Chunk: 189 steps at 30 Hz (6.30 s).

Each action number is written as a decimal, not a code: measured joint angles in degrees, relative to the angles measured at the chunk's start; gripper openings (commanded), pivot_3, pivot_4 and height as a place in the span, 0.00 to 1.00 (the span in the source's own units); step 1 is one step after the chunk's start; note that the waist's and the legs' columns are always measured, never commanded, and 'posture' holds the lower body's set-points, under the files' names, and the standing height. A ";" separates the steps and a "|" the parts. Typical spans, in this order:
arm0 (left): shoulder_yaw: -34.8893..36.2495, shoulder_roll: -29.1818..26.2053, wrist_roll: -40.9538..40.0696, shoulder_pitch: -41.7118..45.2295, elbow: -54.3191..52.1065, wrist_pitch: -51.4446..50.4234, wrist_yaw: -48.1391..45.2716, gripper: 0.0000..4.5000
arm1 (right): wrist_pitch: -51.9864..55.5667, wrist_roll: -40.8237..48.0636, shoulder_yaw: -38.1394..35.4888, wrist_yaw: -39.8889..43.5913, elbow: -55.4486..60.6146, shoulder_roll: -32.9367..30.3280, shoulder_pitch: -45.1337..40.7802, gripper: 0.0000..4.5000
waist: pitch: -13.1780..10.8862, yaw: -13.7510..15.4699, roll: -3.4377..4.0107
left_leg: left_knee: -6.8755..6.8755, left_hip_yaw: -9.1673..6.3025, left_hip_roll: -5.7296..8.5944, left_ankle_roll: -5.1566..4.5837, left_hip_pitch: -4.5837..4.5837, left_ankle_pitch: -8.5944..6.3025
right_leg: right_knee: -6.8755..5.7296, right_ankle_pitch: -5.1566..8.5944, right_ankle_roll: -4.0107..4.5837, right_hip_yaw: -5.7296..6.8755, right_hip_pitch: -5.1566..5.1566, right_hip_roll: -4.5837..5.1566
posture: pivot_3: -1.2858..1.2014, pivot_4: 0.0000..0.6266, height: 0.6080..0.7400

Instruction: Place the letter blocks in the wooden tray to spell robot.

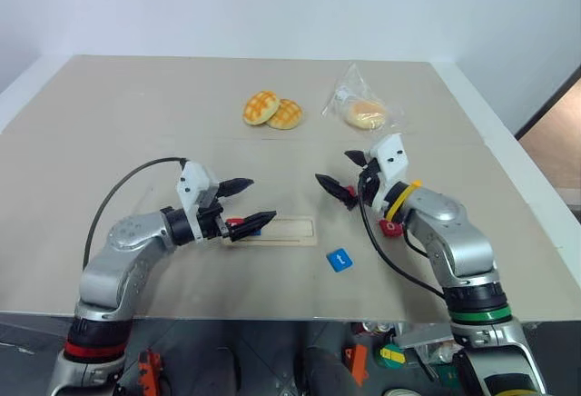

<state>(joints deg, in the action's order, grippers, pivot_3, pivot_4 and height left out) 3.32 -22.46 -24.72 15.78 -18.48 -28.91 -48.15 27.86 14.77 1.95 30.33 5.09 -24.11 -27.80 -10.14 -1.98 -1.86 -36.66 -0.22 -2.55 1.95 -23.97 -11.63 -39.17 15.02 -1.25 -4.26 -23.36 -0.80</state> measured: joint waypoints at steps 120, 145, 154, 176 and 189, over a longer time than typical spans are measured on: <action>-12.51 -2.97 7.29 -10.85 -7.30 7.63 12.68 1.00 | -25.05 -3.56 8.88 45.58 -30.25 -11.49 -7.39 0.94 | -0.17 -0.68 0.06 | 0.23 0.22 0.00 -0.33 0.35 0.23 | 0.13 -0.04 -0.25 -0.14 0.16 -0.05 | 0.52 0.24 1.00; -12.85 -2.95 7.36 -10.52 -7.29 7.60 12.67 1.00 | -19.68 -2.02 7.70 43.19 -29.39 -11.18 -6.23 0.94 | -0.17 -0.69 0.06 | 0.23 0.23 0.00 -0.33 0.35 0.23 | 0.12 -0.04 -0.25 -0.15 0.15 -0.06 | 0.52 0.24 1.00; -12.91 -2.82 7.35 -10.40 -7.27 7.11 12.87 1.00 | -19.11 -2.07 6.98 39.75 -22.88 -10.97 -1.97 0.94 | -0.17 -0.68 0.06 | 0.24 0.22 -0.01 -0.33 0.35 0.23 | 0.11 -0.03 -0.26 -0.16 0.14 -0.06 | 0.52 0.24 1.00; -13.77 -1.60 7.36 -9.29 -6.39 6.48 12.64 1.00 | -14.10 -2.60 5.07 30.14 -11.89 -11.91 5.16 0.94 | -0.17 -0.66 0.06 | 0.21 0.24 0.00 -0.33 0.35 0.23 | 0.11 -0.06 -0.29 -0.18 0.14 -0.07 | 0.52 0.24 1.00; -13.72 -1.43 6.77 -9.26 -5.64 6.64 11.20 1.00 | -10.89 -2.01 4.09 25.39 -7.33 -11.09 8.13 0.94 | -0.17 -0.68 0.06 | 0.21 0.26 -0.01 -0.33 0.36 0.23 | 0.11 -0.06 -0.29 -0.20 0.14 -0.09 | 0.52 0.24 1.00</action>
<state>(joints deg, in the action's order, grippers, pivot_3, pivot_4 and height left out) -10.40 -23.89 -17.95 6.52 -24.13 -22.26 -36.95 16.97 12.76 6.04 55.72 -2.24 -35.20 -19.67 -10.31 -2.65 -1.80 -36.45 0.04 -2.55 1.62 -23.60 -11.40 -39.06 14.96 -1.55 -4.46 -23.22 -0.89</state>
